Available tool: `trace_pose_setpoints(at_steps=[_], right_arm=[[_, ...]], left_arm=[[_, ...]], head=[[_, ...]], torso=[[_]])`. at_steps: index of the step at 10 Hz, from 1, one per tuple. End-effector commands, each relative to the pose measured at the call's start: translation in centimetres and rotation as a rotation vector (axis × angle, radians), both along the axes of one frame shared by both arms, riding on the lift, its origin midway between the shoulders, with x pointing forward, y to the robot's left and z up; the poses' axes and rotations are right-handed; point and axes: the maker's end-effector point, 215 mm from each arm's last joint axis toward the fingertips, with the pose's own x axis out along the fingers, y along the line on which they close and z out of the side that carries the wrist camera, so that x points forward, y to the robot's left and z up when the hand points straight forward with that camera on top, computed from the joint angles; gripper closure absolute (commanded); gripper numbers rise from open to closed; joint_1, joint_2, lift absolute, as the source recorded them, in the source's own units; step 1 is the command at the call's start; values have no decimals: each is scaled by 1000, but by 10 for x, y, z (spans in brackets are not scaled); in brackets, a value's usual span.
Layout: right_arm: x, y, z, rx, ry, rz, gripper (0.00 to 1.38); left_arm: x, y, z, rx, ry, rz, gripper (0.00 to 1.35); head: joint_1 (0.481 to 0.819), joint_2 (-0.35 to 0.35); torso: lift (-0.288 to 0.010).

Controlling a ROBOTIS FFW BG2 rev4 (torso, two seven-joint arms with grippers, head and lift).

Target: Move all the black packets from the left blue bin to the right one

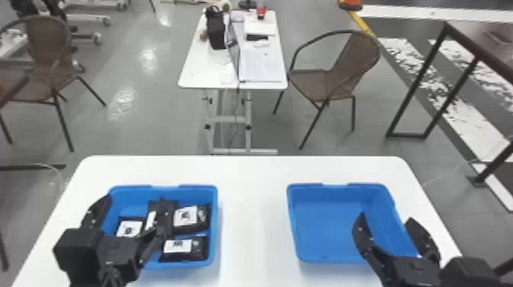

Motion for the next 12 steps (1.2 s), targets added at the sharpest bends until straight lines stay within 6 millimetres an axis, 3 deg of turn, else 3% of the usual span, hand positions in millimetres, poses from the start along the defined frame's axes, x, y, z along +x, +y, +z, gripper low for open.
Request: trace_pose_setpoints(at_steps=[1, 12], right_arm=[[0, 0, 0, 1, 0, 0, 127], [4, 2, -4, 4, 10, 17, 134]], left_arm=[[0, 0, -1, 0, 1, 0, 183], [6, 4, -4, 8, 11, -1, 185]], head=[[695, -65], [695, -60]], torso=[[0], [0]])
